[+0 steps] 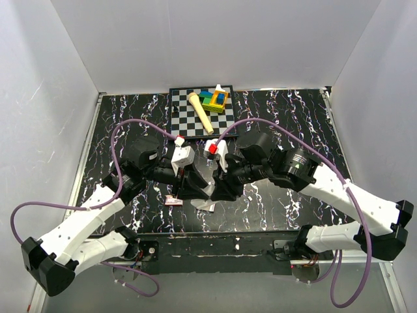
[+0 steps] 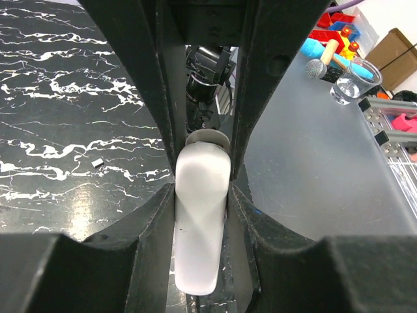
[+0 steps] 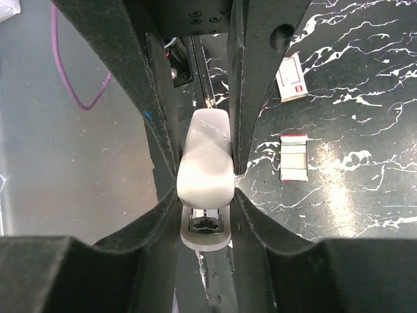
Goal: Unload the staples from the stapler
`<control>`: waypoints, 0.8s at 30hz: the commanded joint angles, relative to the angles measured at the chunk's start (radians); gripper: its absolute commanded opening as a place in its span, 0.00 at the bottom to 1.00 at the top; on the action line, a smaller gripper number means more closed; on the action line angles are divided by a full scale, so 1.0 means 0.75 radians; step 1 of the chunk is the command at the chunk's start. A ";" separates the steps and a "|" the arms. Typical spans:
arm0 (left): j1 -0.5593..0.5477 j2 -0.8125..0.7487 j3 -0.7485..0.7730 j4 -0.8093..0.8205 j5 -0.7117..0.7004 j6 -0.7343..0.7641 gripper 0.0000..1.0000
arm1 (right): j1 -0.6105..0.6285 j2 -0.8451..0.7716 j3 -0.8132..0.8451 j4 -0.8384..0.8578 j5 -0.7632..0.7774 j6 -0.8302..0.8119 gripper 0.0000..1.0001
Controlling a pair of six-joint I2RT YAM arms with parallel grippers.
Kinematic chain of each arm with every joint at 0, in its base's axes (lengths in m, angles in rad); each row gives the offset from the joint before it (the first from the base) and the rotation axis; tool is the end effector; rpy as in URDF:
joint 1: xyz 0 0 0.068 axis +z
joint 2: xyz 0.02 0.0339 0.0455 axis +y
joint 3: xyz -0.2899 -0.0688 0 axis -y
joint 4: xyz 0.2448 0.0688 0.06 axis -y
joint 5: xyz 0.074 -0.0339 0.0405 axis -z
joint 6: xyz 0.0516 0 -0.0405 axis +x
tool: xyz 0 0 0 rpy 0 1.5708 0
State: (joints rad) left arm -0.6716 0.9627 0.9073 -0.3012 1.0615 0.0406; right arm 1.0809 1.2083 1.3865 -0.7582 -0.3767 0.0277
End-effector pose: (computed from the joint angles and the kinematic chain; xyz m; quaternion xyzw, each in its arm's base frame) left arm 0.1247 -0.1566 0.3632 0.5176 0.5632 -0.5479 0.3387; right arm 0.1007 0.2291 0.4202 -0.5113 0.7024 0.3859 0.3103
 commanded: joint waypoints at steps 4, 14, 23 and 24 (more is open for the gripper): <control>0.000 -0.103 -0.044 0.144 -0.086 -0.087 0.00 | 0.038 -0.032 -0.104 0.121 0.067 0.043 0.18; 0.049 -0.206 -0.109 0.293 -0.200 -0.181 0.00 | 0.054 -0.204 -0.400 0.332 0.059 0.176 0.01; 0.098 -0.253 -0.146 0.383 -0.221 -0.230 0.00 | 0.064 -0.316 -0.591 0.463 0.040 0.251 0.01; 0.100 -0.257 -0.148 0.391 -0.219 -0.236 0.00 | 0.064 -0.325 -0.607 0.469 0.036 0.260 0.01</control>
State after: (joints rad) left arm -0.6155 0.7986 0.7837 -0.1108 0.9501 -0.1211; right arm 1.1137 0.9966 0.9661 -0.4145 -0.3130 0.1806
